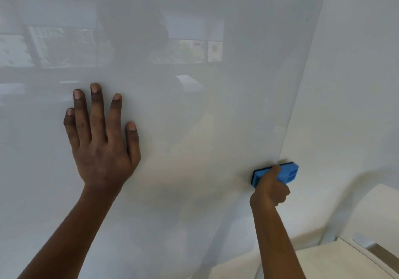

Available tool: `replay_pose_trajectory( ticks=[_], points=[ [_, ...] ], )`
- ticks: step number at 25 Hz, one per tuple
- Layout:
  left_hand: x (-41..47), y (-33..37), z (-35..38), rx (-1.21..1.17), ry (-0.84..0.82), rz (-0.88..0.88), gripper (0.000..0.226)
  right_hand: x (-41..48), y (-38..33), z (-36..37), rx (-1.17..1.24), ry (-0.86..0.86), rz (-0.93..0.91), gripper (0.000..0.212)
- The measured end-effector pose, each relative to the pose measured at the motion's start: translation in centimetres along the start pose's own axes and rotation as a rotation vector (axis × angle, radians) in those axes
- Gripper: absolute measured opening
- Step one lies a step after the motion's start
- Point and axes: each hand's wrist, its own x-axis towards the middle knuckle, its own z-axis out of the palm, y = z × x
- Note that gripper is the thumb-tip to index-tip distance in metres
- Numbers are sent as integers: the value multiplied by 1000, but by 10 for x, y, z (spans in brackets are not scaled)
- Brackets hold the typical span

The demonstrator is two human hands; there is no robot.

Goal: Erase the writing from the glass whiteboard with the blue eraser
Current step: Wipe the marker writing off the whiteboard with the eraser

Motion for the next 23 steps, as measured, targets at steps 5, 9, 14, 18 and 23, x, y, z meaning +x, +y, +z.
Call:
replay_pose_trajectory(
  ticks=[5, 9, 14, 18, 23],
  points=[
    [1, -2, 0, -6, 4, 17, 55, -74, -76, 33, 86, -92, -699, 49],
    [0, -2, 0, -2, 17, 14, 54, -66, -73, 23, -59, -146, -1057, 57],
    [0, 0, 0, -2, 19, 13, 54, -3, 9, -1, -39, 26, -410, 55],
    [0, 0, 1, 5, 20, 18, 55, 7, 28, 0, -16, 19, 86, 50],
    [0, 1, 1, 3, 13, 11, 54, -75, -54, 36, 239, -20, -576, 51]
  ],
)
